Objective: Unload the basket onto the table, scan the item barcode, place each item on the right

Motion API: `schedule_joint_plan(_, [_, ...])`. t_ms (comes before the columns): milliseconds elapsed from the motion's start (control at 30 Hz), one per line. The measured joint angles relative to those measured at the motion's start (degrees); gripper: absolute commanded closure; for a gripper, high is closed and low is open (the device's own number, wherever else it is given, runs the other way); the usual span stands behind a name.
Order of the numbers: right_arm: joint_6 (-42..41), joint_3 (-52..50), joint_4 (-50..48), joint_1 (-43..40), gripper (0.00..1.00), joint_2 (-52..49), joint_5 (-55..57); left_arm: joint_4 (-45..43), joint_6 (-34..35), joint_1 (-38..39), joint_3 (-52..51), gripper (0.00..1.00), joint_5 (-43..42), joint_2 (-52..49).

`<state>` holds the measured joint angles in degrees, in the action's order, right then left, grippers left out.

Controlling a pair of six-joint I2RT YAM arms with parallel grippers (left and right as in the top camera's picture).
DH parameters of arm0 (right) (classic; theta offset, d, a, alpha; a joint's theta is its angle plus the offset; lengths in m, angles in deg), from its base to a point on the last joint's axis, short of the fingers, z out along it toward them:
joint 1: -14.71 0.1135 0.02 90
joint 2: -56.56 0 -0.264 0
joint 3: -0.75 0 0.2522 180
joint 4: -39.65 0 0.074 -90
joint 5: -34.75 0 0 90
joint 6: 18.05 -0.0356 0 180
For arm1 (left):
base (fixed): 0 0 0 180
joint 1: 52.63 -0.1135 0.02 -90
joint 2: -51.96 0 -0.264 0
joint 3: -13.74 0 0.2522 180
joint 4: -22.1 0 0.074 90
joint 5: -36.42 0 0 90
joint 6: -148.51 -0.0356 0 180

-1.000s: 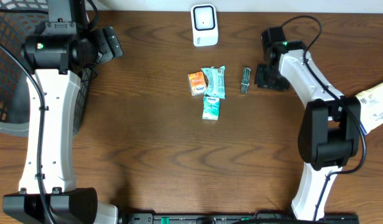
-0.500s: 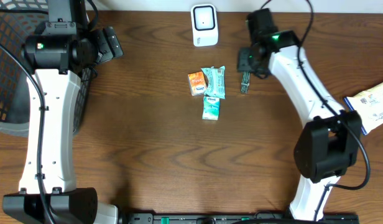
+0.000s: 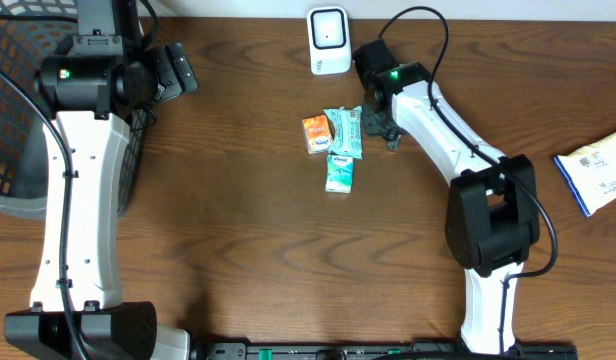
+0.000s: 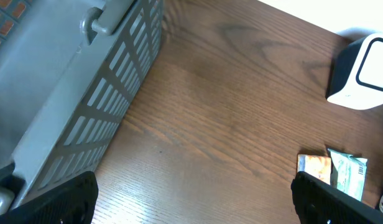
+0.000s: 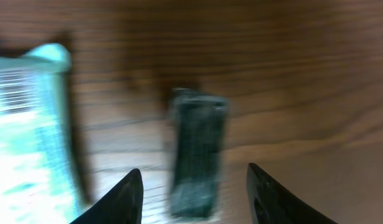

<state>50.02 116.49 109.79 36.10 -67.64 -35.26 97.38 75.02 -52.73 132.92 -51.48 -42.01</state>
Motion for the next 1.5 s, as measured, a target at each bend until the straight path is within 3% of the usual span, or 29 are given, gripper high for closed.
schedule_joint_plan(467, [-0.66, 0.00, 4.90, -5.81, 0.48, -0.07, 6.60, 0.00, 0.00, 0.00, 0.00, 0.02, 0.00, 0.00])
schedule_joint_plan(533, [-0.63, 0.00, 5.16, -6.19, 0.45, -0.07, 5.70, 0.02, 0.00, 0.00, 0.00, 0.02, 0.00, 0.00])
schedule_joint_plan(733, [3.10, 0.00, 4.48, -6.60, 0.24, -0.07, -1.40, 0.02, -0.02, 0.00, 0.00, 0.02, 0.00, 0.00])
schedule_joint_plan(833, [4.83, 0.00, 2.80, -7.54, 0.20, -0.07, -5.70, 0.02, 0.00, 0.00, 0.00, 0.02, 0.00, 0.00])
schedule_joint_plan(1167, [7.50, 0.00, -5.20, -16.15, 0.23, -0.22, -22.53, 0.00, -0.02, 0.00, 0.00, 0.02, 0.00, 0.00])
schedule_joint_plan(1500, [8.57, 0.00, -6.54, -16.61, 0.27, -5.25, -27.12, 0.02, 0.00, 0.00, 0.00, 0.02, 0.00, 0.00])
